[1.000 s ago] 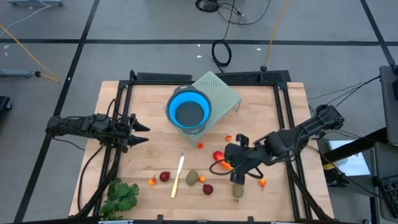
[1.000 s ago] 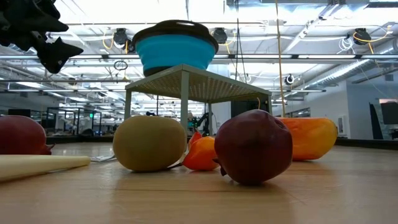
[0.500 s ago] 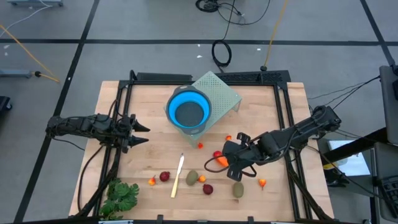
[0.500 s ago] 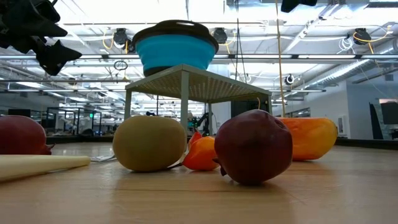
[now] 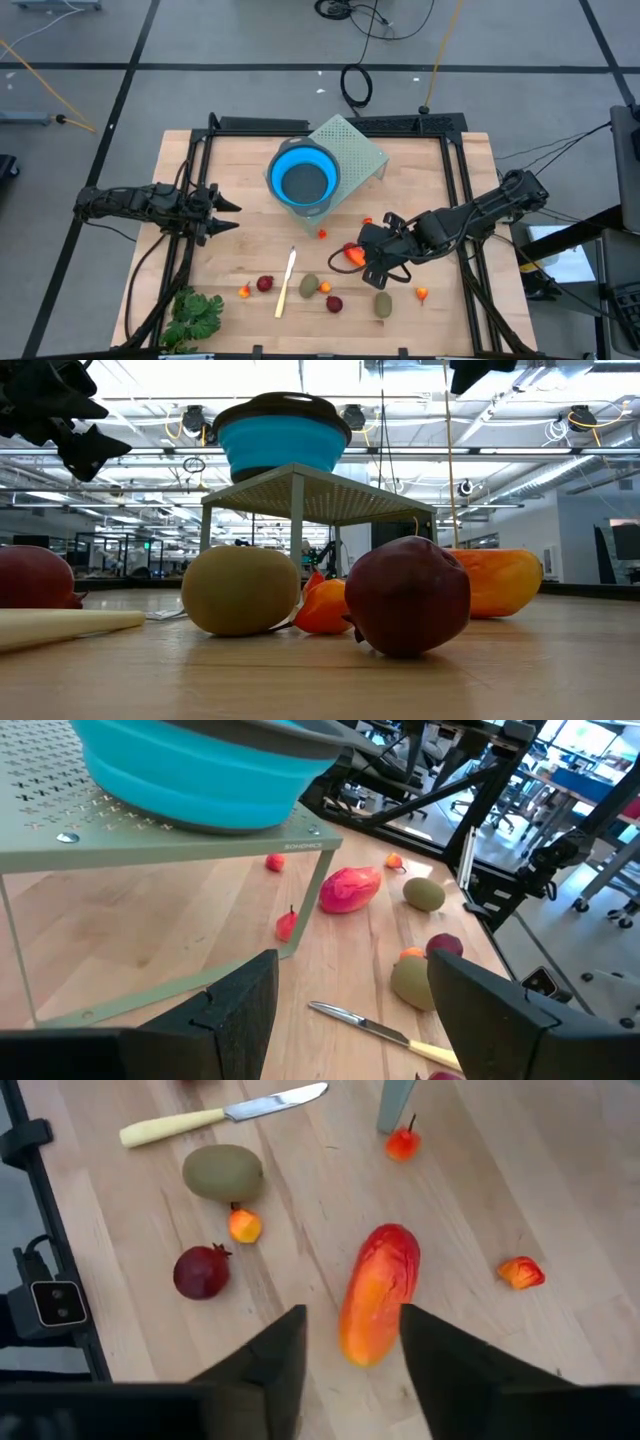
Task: Pick & Place Fruit
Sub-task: Put the mango into the blue strainer bowl
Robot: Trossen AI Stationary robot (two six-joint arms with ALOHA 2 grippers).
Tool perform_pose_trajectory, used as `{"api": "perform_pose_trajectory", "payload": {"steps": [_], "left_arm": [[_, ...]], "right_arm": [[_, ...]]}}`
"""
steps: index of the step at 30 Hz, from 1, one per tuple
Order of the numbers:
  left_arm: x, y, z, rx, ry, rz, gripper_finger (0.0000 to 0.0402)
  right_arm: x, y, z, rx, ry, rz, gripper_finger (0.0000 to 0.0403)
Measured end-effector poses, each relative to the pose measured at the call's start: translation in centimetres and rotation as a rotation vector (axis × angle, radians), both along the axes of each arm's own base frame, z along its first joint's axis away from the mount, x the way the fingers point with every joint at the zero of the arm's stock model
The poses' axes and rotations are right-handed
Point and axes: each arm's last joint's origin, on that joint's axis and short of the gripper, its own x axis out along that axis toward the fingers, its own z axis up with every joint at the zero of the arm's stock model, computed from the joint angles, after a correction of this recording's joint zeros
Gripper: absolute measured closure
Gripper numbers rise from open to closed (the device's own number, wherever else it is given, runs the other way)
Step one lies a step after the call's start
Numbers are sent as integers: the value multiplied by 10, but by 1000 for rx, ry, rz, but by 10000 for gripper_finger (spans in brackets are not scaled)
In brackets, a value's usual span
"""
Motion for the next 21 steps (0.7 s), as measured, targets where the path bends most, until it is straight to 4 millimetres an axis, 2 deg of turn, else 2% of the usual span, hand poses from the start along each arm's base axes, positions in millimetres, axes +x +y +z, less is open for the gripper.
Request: {"api": "perform_pose_trajectory", "payload": {"steps": [5, 9, 21], "left_arm": [[0, 0, 0, 0, 0, 0, 147], [0, 0, 0, 0, -1, 0, 147], [0, 0, 0, -9, 0, 2, 147]], "right_arm": [[0, 0, 0, -4, 1, 6, 183], [0, 0, 0, -14, -2, 30, 154], [5, 3, 2, 54, -36, 47, 140]]}}
